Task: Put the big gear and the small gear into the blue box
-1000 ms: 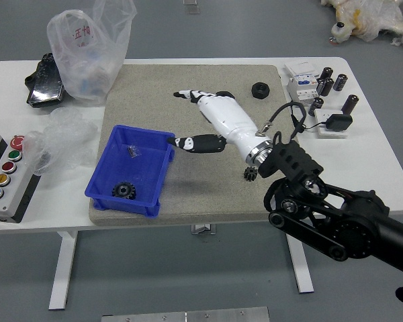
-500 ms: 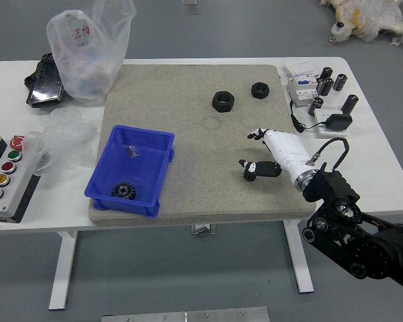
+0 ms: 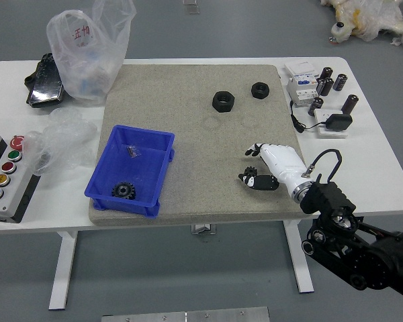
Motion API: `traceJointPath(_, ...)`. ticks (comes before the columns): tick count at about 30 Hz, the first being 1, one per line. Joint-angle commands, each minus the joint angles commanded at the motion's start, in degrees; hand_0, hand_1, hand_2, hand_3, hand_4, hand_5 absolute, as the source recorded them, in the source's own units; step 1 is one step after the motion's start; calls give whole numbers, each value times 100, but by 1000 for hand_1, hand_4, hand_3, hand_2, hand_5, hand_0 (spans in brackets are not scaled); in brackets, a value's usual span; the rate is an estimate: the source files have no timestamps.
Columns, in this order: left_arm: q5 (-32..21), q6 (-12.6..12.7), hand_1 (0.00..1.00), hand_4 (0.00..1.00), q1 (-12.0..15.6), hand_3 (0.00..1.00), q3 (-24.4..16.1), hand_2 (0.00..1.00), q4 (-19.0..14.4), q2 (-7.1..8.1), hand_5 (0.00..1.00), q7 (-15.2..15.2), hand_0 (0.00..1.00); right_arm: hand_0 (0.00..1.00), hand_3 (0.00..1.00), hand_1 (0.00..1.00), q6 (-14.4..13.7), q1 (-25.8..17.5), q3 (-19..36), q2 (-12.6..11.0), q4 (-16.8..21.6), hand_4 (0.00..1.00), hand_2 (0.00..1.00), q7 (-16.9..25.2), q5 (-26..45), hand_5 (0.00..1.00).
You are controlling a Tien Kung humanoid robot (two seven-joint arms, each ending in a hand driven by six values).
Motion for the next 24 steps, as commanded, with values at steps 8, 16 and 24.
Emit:
traceJointPath(8, 3, 1, 706, 678, -5, 717, -1, 692, 5, 10, 472, -18, 744, 383, 531, 542, 106, 9, -48, -26, -29, 440, 408, -115, -94, 122)
traceJointPath(16, -17, 7, 705, 679, -8, 716, 9, 692, 4, 8, 475, -39, 743, 387, 440, 504, 20, 18, -102, -23, -61, 412, 289, -56, -54, 145)
traceJointPath(24, 22, 6, 705, 678, 7, 715, -35, 691, 0, 14, 476, -22, 743, 392, 431, 495, -14, 545, -432, -14, 229, 373, 267, -27, 58, 133)
